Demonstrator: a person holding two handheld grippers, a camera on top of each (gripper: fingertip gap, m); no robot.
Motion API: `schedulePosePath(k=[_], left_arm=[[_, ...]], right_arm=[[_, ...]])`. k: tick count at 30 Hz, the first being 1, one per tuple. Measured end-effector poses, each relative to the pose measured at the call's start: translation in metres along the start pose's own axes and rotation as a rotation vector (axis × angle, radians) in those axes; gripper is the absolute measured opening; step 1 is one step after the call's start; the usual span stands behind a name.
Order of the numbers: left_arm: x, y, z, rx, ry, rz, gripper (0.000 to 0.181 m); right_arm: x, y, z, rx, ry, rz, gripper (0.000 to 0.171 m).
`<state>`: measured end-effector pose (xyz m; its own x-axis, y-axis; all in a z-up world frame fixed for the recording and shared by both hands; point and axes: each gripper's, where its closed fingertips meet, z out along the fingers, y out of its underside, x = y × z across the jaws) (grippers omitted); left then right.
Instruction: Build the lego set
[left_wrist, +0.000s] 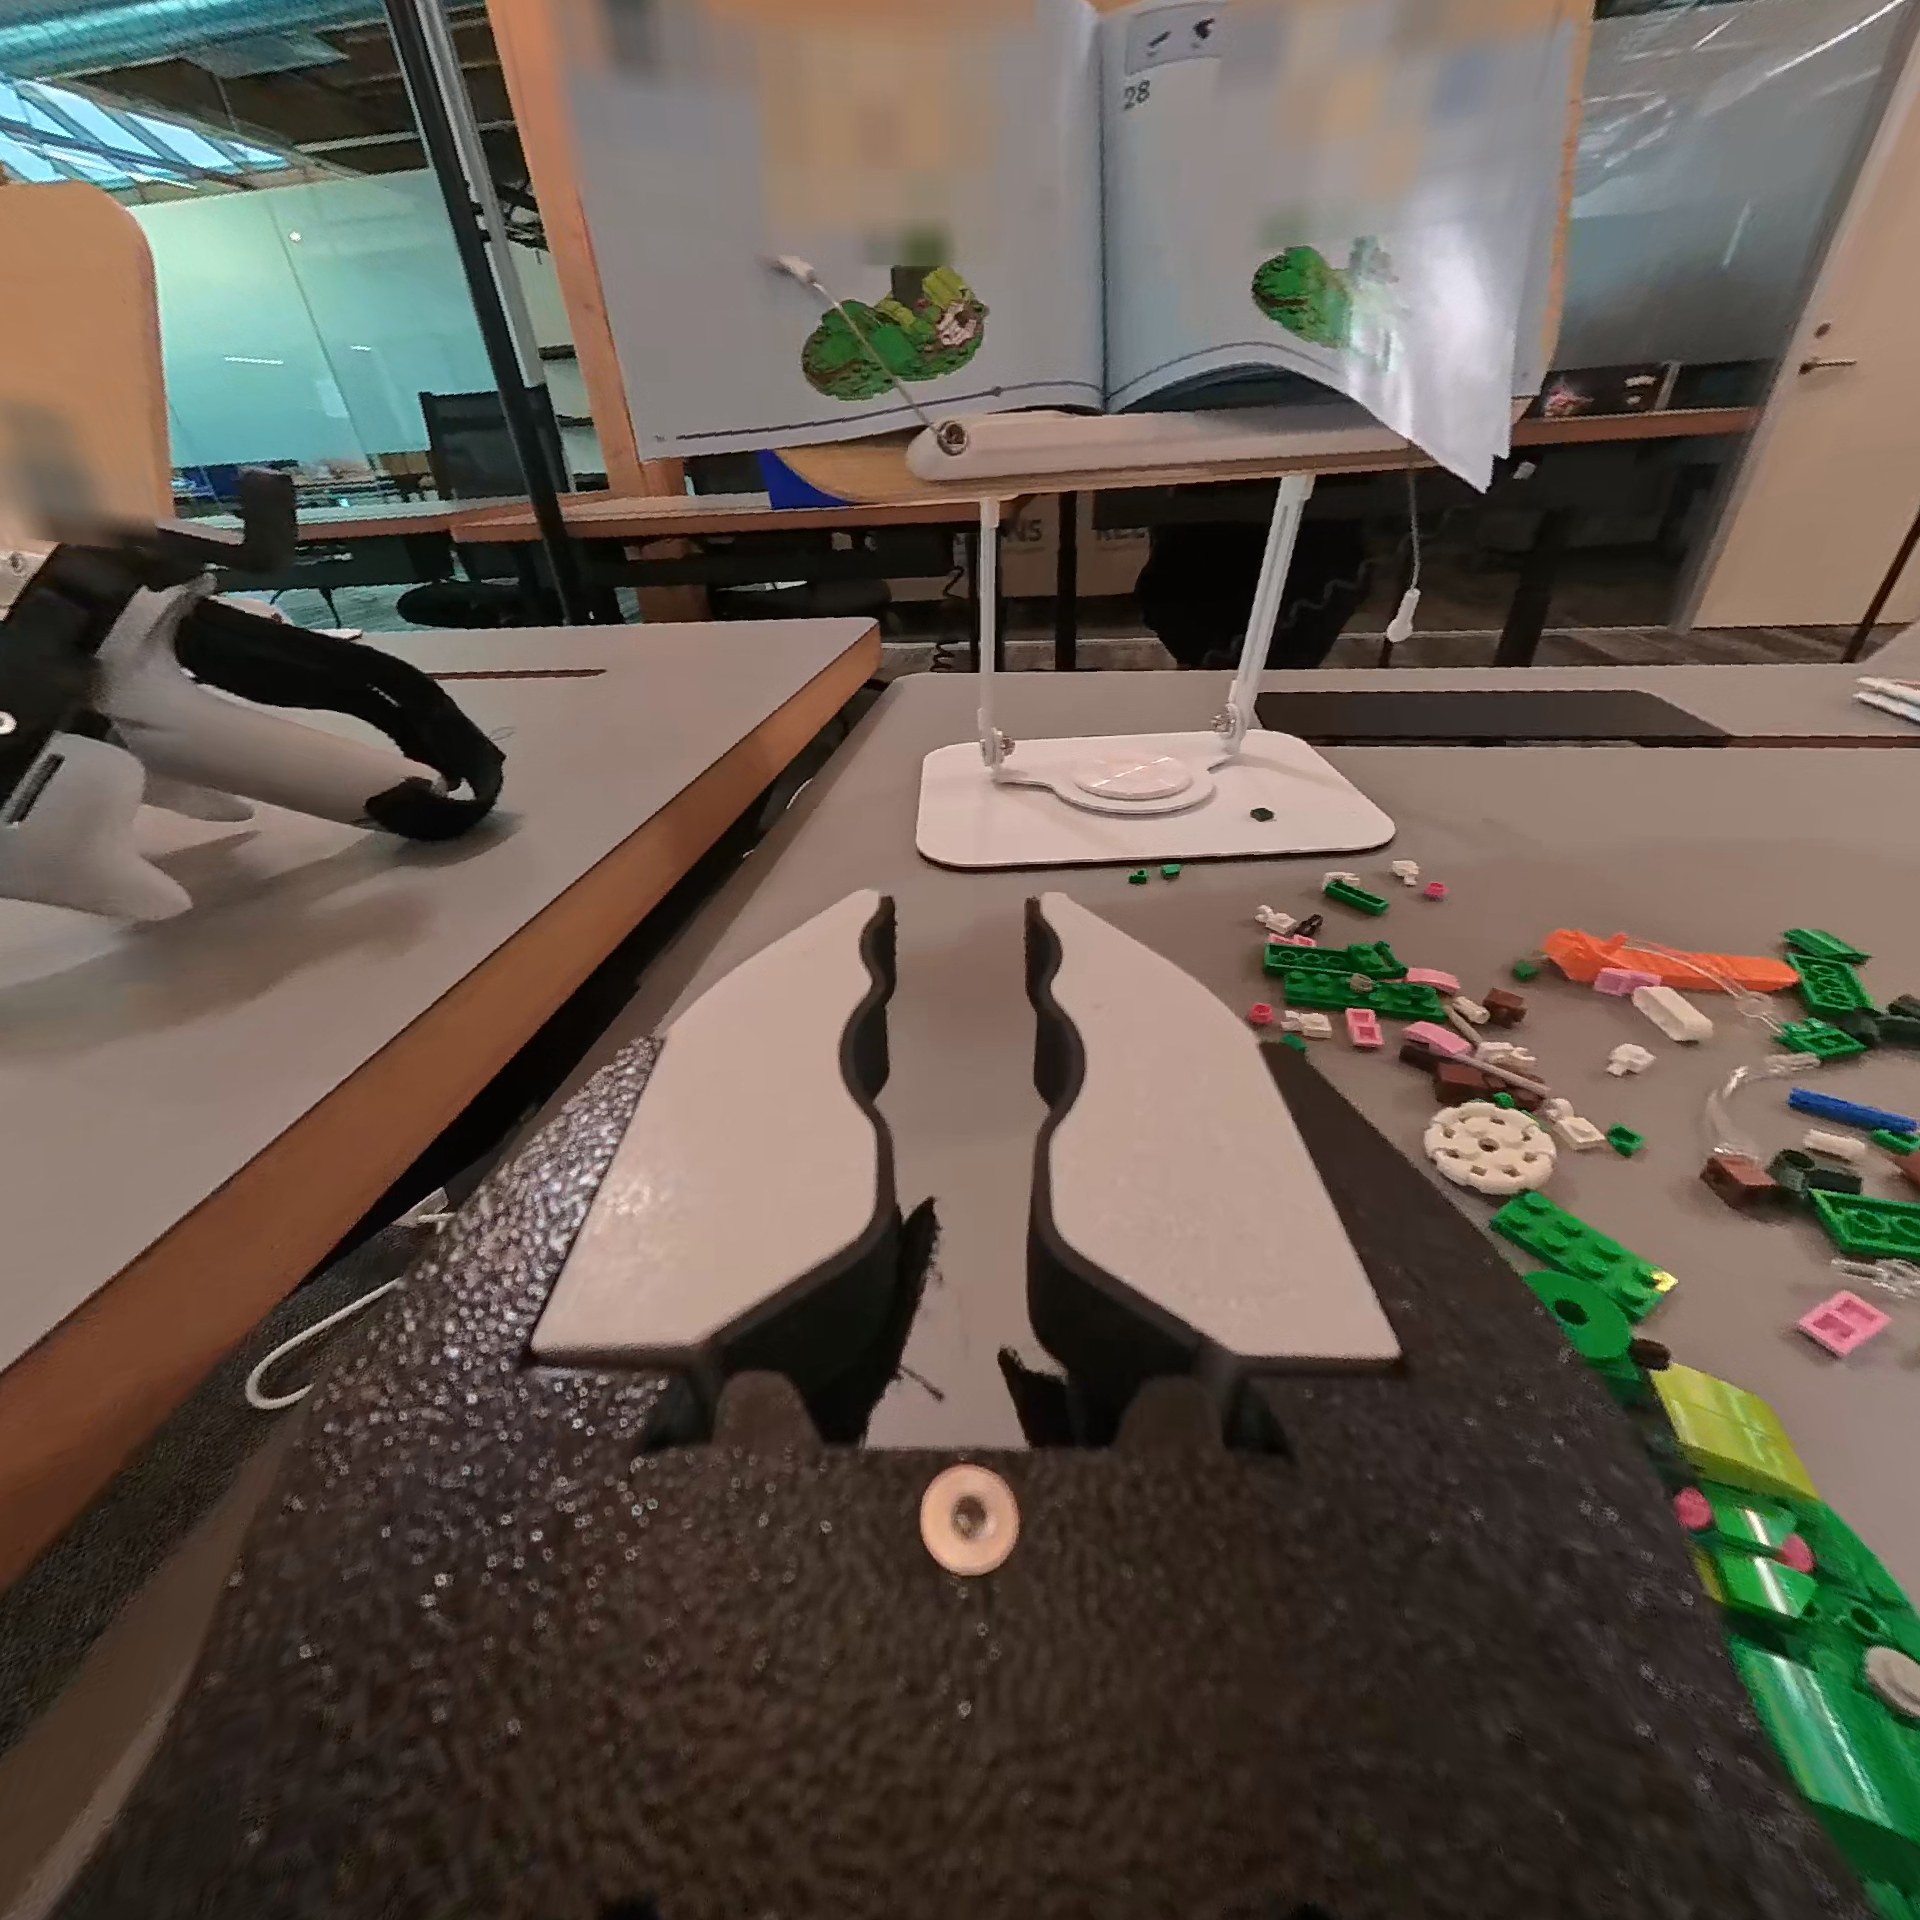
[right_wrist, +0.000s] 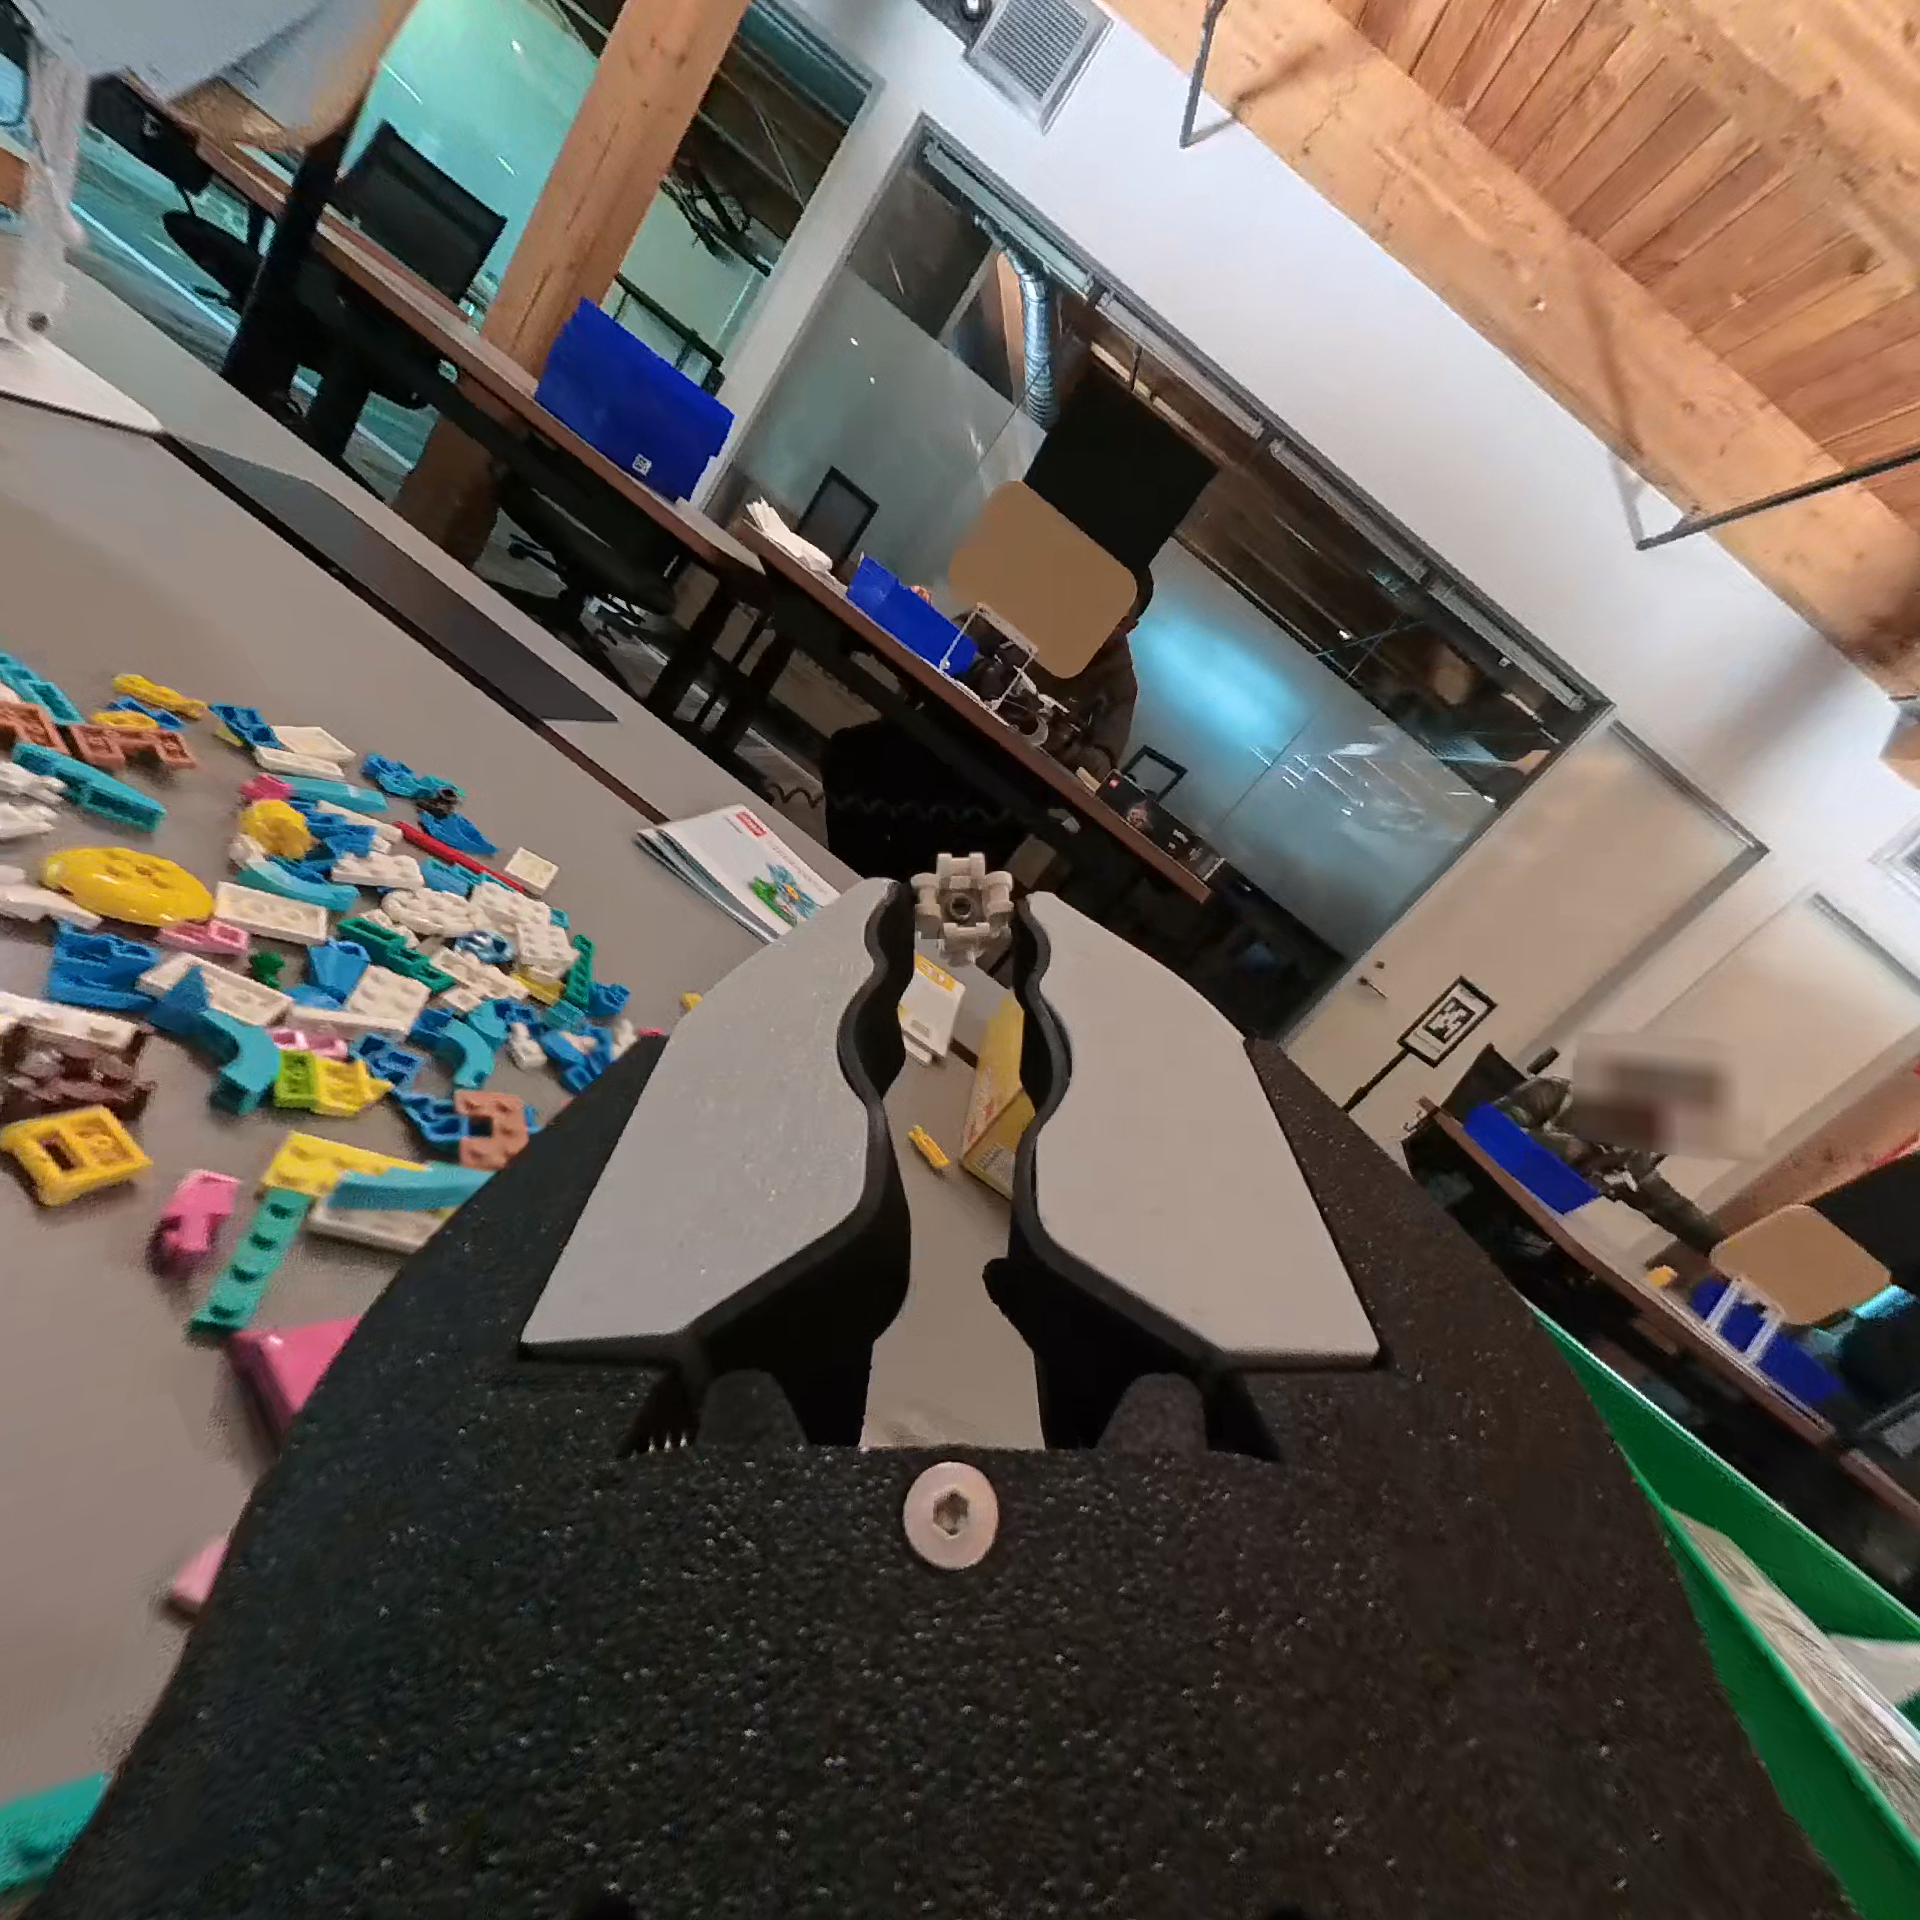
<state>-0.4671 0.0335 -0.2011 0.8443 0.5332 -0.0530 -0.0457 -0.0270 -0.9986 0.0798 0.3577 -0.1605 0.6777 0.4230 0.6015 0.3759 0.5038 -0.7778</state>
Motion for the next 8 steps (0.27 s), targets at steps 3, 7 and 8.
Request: schedulePosePath(k=[3,7,8], left_arm=[[-0.004,0.001,-0.001,-0.005,-0.029,0.008,0.023],[-0.005,0.002,-0.001,-0.018,-0.054,0.029,0.022],[-0.006,0.002,-0.001,-0.020,-0.058,0.034,0.022]], right_arm=[[0.010,0.018,-0.004,-0.032,-0.001,-0.013,0.018],[0.024,0.038,-0.011,-0.066,0.024,0.013,0.018],[0.028,0.042,-0.012,-0.075,0.040,0.031,0.018]])
